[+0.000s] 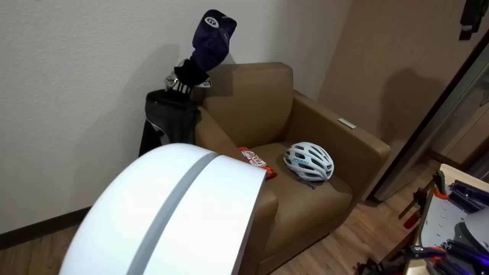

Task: Remove the cover from the golf club and put it on the sofa

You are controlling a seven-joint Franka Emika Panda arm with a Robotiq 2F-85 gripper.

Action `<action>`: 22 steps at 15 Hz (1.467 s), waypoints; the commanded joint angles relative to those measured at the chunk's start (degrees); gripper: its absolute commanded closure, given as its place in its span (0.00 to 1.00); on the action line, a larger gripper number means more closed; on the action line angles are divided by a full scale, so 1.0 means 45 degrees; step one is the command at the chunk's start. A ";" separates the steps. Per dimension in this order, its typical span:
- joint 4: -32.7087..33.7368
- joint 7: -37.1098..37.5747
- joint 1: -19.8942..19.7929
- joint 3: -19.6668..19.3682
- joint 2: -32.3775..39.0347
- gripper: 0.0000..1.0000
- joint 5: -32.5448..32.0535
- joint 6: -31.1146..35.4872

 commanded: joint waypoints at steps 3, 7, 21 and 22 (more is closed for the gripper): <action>0.0237 -0.0022 0.0508 -0.0199 0.0207 0.00 0.0057 0.0209; 0.0897 -0.0253 0.1153 -0.0078 0.0842 0.00 0.0190 0.1135; 0.8200 -0.2130 0.3217 0.1892 0.7625 0.00 0.2236 0.4056; 0.8474 -0.2490 0.3180 0.2033 0.7740 0.00 0.2395 0.4074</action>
